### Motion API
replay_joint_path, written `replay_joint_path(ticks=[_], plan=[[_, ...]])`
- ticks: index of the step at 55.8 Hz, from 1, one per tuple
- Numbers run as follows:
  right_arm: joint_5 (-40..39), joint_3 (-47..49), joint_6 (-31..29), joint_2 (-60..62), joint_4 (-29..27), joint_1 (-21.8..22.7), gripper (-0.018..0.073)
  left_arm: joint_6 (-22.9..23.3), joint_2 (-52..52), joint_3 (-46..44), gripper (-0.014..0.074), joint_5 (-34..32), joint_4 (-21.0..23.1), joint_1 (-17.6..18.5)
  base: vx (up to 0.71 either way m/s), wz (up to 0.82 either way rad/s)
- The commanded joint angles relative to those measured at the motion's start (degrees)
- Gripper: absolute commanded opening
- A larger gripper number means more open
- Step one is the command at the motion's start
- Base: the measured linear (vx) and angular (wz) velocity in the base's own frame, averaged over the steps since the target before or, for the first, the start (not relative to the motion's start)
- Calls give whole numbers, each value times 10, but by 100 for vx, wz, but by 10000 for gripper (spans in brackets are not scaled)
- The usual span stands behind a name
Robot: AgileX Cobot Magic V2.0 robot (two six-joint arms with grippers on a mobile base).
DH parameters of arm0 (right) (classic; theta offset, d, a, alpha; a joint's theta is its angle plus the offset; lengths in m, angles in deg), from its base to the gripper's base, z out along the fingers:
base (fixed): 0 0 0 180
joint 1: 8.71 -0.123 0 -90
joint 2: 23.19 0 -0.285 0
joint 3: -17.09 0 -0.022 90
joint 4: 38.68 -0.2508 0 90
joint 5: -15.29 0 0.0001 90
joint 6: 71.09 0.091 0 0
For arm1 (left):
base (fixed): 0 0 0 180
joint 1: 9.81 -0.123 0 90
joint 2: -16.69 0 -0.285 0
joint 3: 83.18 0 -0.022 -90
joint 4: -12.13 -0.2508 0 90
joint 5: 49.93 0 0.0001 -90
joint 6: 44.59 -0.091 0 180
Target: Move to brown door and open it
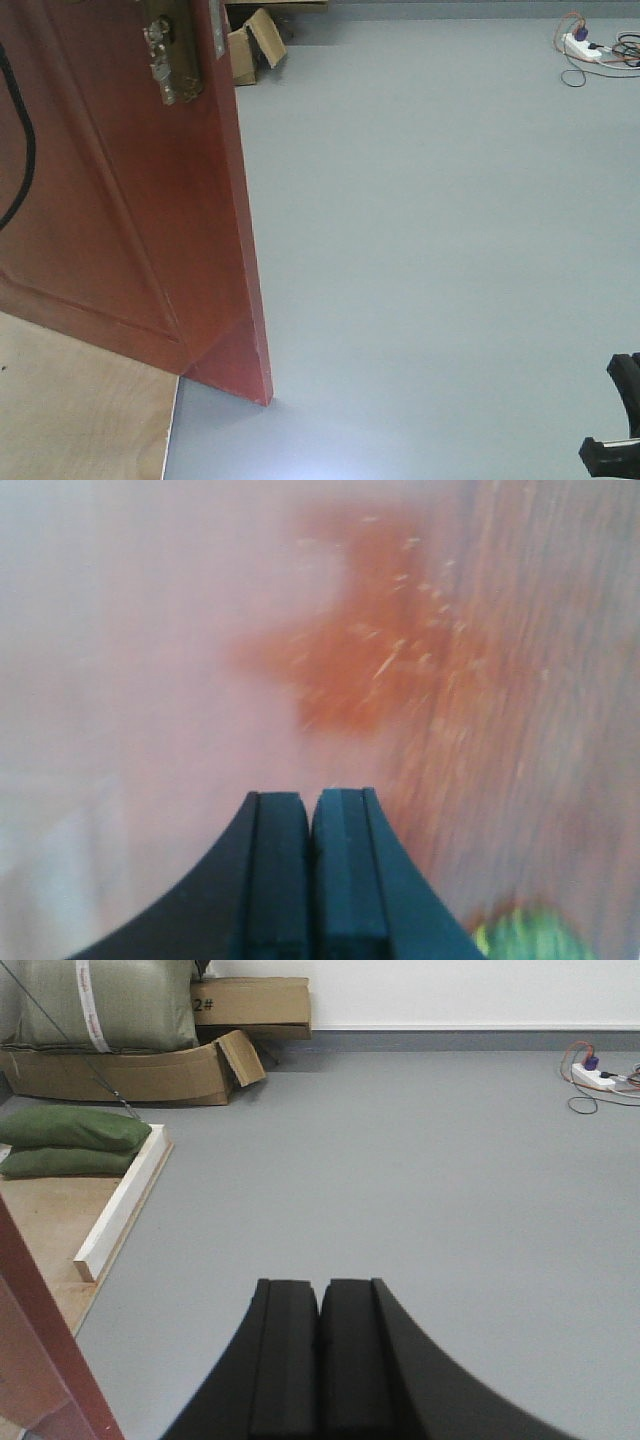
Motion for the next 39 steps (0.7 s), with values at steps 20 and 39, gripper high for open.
replay_joint_path(ticks=[20,39], plan=[[-44,-2,-5,3,4,-1,0,1,-19,-15,137,-44,6,4,6,-11],[-46,-2,-5,3,4,-1,0,1,-19,-15,137,-44,6,4,5,-4]])
